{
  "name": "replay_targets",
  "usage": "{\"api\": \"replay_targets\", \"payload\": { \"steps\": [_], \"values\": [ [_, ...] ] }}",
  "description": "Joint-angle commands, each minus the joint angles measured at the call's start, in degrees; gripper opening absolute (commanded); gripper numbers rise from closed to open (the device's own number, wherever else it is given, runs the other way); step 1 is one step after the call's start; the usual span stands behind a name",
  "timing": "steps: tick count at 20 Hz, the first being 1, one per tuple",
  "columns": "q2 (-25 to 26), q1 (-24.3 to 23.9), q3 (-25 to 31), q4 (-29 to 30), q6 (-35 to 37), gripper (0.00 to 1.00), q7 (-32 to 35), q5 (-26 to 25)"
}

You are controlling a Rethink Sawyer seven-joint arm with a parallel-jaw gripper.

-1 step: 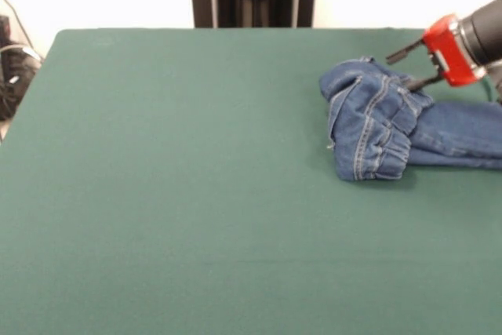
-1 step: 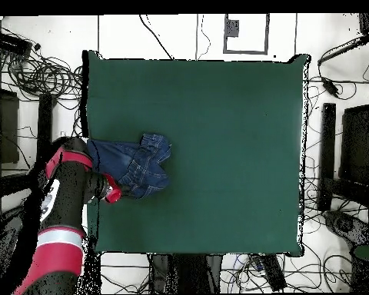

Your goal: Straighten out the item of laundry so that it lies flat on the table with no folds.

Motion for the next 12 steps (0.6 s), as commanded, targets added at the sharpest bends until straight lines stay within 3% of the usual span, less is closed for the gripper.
{"api": "replay_targets", "payload": {
  "steps": [1,12],
  "values": [
    [3.1,1.8,1.1,-6.6,4.5,1.00,11.2,2.8],
    [-0.6,-0.6,-0.1,-9.2,10.8,1.00,3.7,1.8]
  ]
}}
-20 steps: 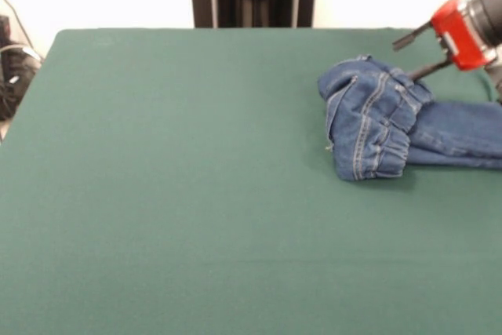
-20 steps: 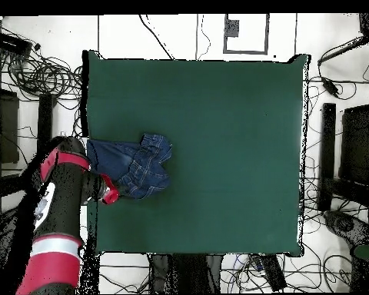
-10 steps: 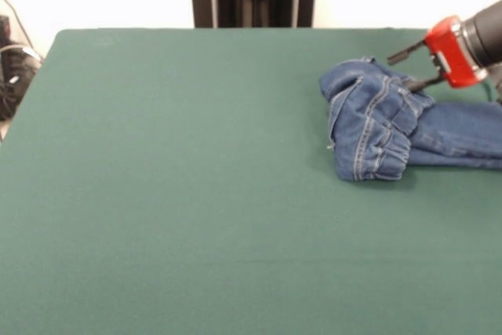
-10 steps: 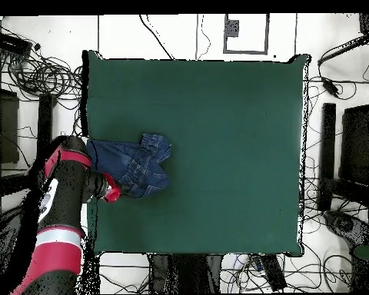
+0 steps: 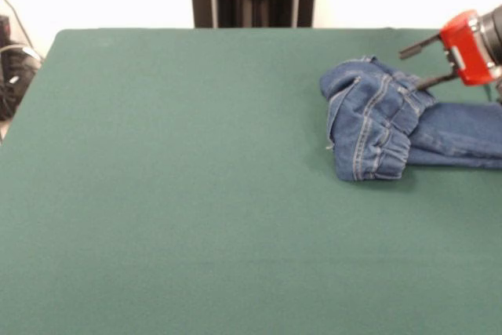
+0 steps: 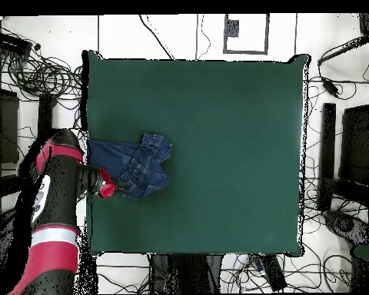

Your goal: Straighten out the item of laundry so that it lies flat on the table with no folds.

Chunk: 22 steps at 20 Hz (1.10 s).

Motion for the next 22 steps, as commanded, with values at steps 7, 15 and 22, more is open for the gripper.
{"api": "replay_targets", "payload": {
  "steps": [7,15,22],
  "values": [
    [-2.4,-2.1,0.2,-4.7,4.8,1.00,-0.9,-0.9],
    [-1.2,-2.7,0.7,-8.4,5.8,1.00,-3.4,-2.2],
    [-0.4,-3.2,0.2,-8.4,6.6,1.00,-5.4,-3.1]
  ]
}}
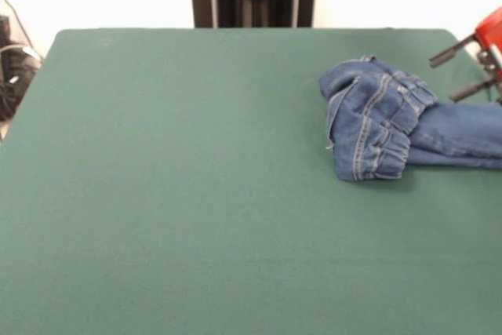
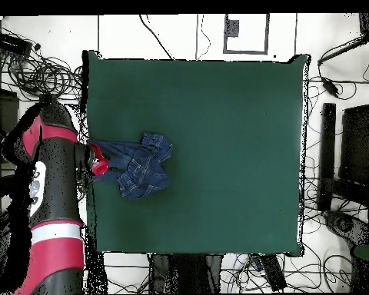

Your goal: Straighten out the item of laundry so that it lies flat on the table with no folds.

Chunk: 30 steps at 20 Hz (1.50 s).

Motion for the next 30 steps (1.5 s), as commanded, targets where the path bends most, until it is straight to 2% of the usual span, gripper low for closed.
{"api": "replay_targets", "payload": {
  "steps": [1,11,19,30],
  "values": [
    [1.8,-0.1,0.1,0.5,4.6,1.00,-5.1,-3.5],
    [2.6,0.8,-0.3,5.3,3.5,1.00,-1.2,-3.6],
    [5.2,0.9,-0.1,2.9,4.7,1.00,-0.2,-3.0],
    [9.0,0.5,1.1,0.0,0.9,1.00,1.2,-2.5]
  ]
}}
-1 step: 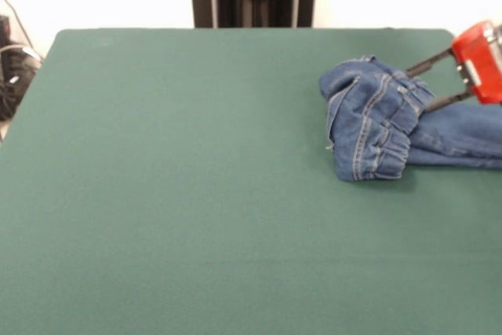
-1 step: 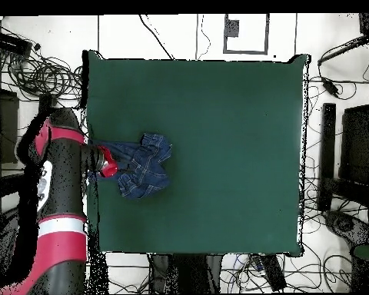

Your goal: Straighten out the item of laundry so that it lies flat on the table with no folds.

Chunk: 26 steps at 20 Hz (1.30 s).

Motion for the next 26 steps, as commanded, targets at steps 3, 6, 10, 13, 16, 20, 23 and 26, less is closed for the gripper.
{"api": "replay_targets", "payload": {
  "steps": [3,6,10,13,16,20,23,26],
  "values": [
    [5.1,0.3,2.4,-0.5,1.9,1.00,1.1,-0.5],
    [5.1,0.2,2.4,-0.6,2.0,1.00,0.8,-0.1],
    [5.5,0.2,2.4,-1.7,2.4,1.00,0.7,0.3],
    [5.2,0.3,1.7,-1.3,2.0,1.00,0.7,-0.3],
    [4.5,0.6,0.7,-0.3,1.3,1.00,-0.6,-1.4],
    [1.8,0.7,-0.1,3.7,0.4,1.00,-2.8,-1.9],
    [0.6,1.4,-0.7,5.9,-0.1,1.00,-3.5,-2.7],
    [-0.8,1.6,-1.1,8.3,0.2,0.00,-4.2,-3.4]
  ]
}}
